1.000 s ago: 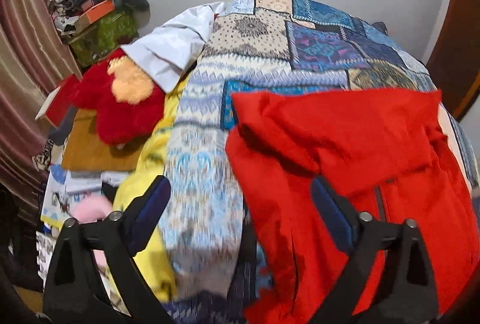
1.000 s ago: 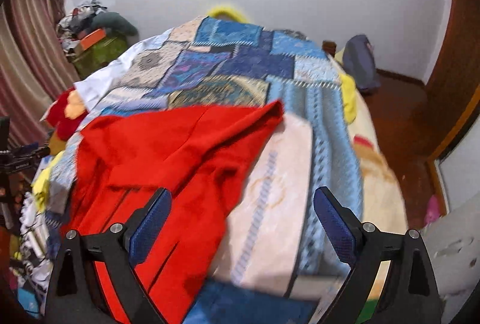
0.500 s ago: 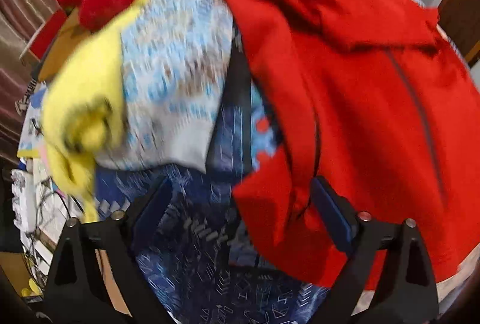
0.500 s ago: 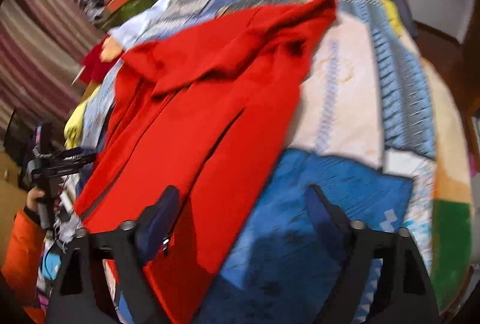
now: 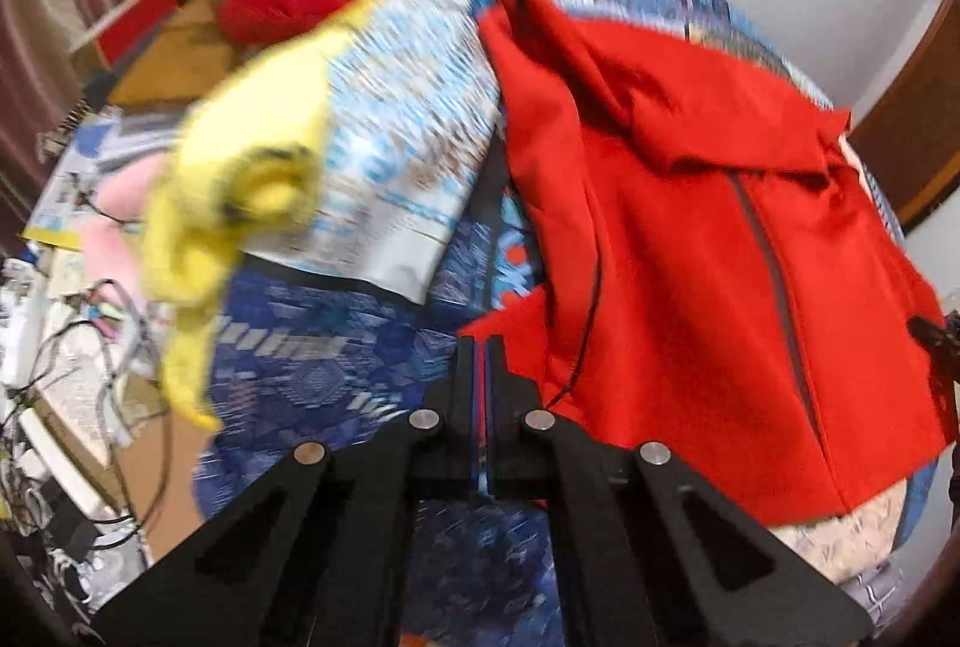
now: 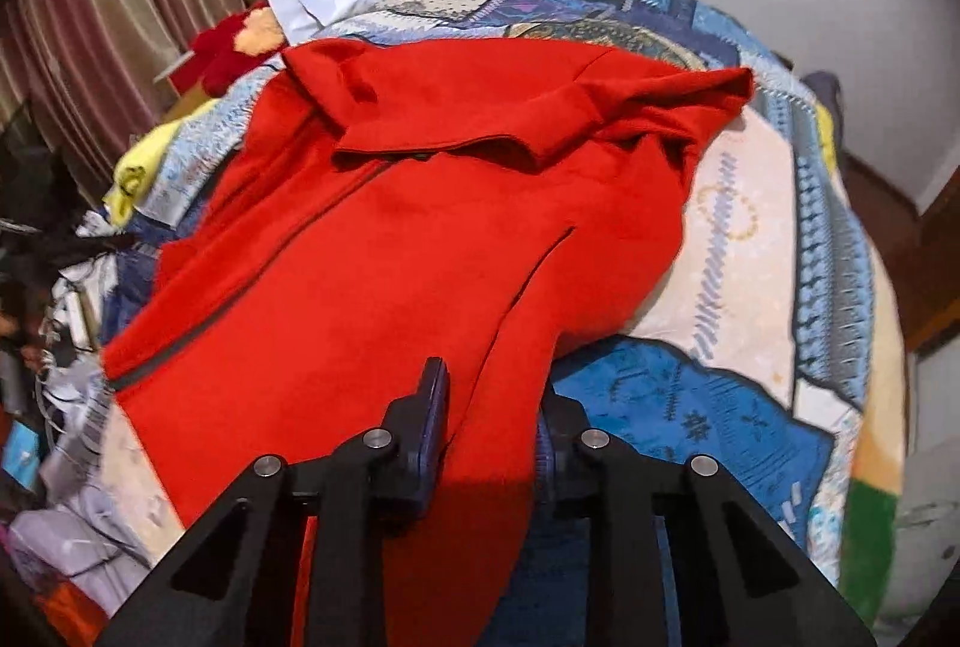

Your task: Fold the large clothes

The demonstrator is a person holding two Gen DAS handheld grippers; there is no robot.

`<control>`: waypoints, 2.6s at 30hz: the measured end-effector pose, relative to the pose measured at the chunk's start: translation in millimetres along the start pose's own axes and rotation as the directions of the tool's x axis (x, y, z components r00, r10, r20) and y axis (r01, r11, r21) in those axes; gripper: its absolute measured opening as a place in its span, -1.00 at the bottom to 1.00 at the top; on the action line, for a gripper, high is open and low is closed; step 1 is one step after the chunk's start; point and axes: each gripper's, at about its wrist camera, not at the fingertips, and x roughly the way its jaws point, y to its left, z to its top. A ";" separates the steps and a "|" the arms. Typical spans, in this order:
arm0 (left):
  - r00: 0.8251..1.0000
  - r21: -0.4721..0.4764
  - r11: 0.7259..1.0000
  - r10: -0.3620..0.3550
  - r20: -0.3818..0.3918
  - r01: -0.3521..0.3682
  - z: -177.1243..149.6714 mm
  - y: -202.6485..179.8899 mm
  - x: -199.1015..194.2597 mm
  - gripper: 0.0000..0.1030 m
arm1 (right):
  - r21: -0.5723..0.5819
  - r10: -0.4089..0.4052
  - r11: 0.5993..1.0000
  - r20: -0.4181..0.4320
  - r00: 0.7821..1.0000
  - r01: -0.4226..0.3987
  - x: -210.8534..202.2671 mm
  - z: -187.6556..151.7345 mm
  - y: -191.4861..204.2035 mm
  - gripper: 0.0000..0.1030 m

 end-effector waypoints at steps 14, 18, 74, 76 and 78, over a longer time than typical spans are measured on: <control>0.992 0.122 0.990 -0.052 -0.113 0.065 8.3 -26.0 42.2 0.00 | 0.064 -0.152 0.986 -0.033 0.988 0.154 9.0 -8.1 -49.5 -0.58; 0.985 0.164 0.982 -0.063 -0.163 0.090 7.9 -37.8 75.2 0.10 | 0.137 -0.205 0.967 -0.075 0.976 0.214 15.0 -19.4 -78.8 -0.57; 0.979 0.029 0.999 0.026 -0.203 -0.021 -53.2 1.1 98.1 0.09 | 0.421 0.184 0.896 -0.063 0.981 -0.141 -22.8 -35.8 -52.4 -0.52; 0.979 0.035 0.999 0.036 -0.199 -0.029 -57.3 2.1 93.1 -0.03 | 0.365 0.161 0.923 -0.072 0.984 -0.124 -23.3 -33.8 -40.6 -0.30; 0.980 0.048 0.998 0.049 -0.191 -0.041 -60.9 -0.3 89.2 -0.12 | 0.314 0.172 0.939 -0.079 0.982 -0.140 -23.3 -32.6 -29.7 0.25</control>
